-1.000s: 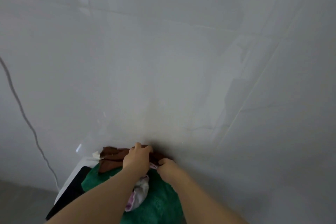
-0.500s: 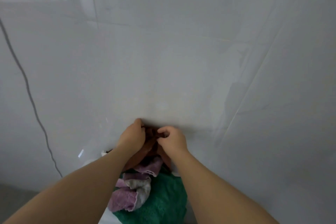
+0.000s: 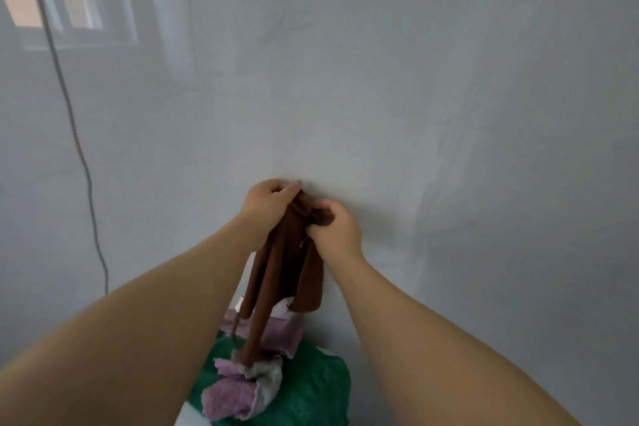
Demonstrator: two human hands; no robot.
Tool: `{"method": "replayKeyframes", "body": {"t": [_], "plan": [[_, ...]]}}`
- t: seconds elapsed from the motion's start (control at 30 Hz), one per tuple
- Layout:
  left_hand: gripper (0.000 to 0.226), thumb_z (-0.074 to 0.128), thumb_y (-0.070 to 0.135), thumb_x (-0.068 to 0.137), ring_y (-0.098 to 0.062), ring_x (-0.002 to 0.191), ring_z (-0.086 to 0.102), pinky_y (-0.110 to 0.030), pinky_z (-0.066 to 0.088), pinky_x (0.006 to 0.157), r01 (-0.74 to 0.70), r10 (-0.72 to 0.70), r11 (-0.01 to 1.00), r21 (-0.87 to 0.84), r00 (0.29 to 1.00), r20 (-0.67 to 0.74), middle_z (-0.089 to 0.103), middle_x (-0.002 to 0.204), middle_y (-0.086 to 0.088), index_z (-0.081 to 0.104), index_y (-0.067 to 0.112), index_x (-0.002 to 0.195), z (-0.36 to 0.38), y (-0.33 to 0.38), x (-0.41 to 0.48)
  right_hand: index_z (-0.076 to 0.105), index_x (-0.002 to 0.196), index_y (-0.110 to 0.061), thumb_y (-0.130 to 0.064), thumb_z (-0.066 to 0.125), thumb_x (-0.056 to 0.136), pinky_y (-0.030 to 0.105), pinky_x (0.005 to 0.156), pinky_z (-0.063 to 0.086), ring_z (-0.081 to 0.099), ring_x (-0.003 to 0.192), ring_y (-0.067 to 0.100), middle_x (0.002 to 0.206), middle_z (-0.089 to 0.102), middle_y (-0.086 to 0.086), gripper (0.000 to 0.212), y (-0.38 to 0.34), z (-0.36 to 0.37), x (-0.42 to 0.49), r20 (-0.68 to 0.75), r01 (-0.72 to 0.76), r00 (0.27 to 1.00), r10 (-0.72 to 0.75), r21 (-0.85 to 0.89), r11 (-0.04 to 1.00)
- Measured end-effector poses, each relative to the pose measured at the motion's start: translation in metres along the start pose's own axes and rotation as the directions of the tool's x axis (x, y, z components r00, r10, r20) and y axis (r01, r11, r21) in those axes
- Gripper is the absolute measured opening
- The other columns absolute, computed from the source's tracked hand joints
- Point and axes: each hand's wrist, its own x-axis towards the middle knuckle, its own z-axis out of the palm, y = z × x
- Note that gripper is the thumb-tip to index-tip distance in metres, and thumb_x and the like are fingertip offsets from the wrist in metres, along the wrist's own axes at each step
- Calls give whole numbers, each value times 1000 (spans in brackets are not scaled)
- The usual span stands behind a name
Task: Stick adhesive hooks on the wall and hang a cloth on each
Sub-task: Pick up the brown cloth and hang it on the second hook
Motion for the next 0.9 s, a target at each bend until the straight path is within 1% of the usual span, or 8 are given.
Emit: {"method": "replayKeyframes", "body": {"t": [0.1,0.23,0.3,0.4,0.5,0.7,0.83,0.9], "plan": [[25,68,31,83,-17,65,58,-27,51,64,6,5,997,-77,990,138,61,69,-4,59,12,70,0,36,-3,52,83,-27,4,56,77,36,82,52,60,88,21,87,61,-3,32,-18,-18,5,-105,30,994,-21,79,996],[15,76,20,75,-18,69,62,-27,55,69,-78,104,992,-102,953,285,65,74,-3,62,16,74,7,84,-8,49,95,-26,0,53,83,32,85,49,58,90,18,83,54,-11,29,-48,-58,9,-245,93,968,-46,180,979],[21,73,3,75,-17,75,65,-24,58,65,-65,99,994,-88,879,466,67,83,-3,63,16,87,10,105,-15,52,86,-26,1,48,84,31,82,49,58,88,19,86,56,-5,27,-63,-85,10,-293,108,955,-48,190,976],[33,65,-10,77,-18,87,64,-25,57,74,-192,33,967,168,747,664,66,96,-5,61,15,98,23,135,-30,55,78,-17,-1,44,86,18,60,41,50,68,12,71,52,-5,21,-87,-137,2,-432,136,900,-66,133,982],[18,62,3,85,-21,95,63,-30,52,86,-320,66,908,271,747,661,66,103,-8,64,12,101,47,158,-46,54,80,-12,-7,43,90,19,52,34,43,60,8,65,48,-6,16,-103,-190,-15,-562,172,818,-124,33,985],[10,52,15,93,-15,78,58,-27,51,74,-287,234,958,-17,744,626,62,88,-2,62,16,92,112,202,-83,62,96,-10,-13,41,92,25,68,37,48,81,17,86,55,0,22,-124,-284,-60,-654,14,746,-125,-173,985],[15,52,13,94,-14,78,60,-23,51,71,-416,377,903,-105,654,656,63,84,1,66,15,99,160,236,-124,59,90,-20,-10,50,86,24,72,41,52,81,15,79,55,-7,14,-137,-326,-91,-577,81,803,-148,-140,987],[18,52,7,92,-16,81,60,-24,51,75,-480,442,865,-148,587,679,63,84,0,67,12,102,181,251,-145,57,108,-20,-13,58,83,21,69,42,55,82,12,87,58,-5,25,-145,-338,-106,-469,70,871,-144,-171,983]]}}
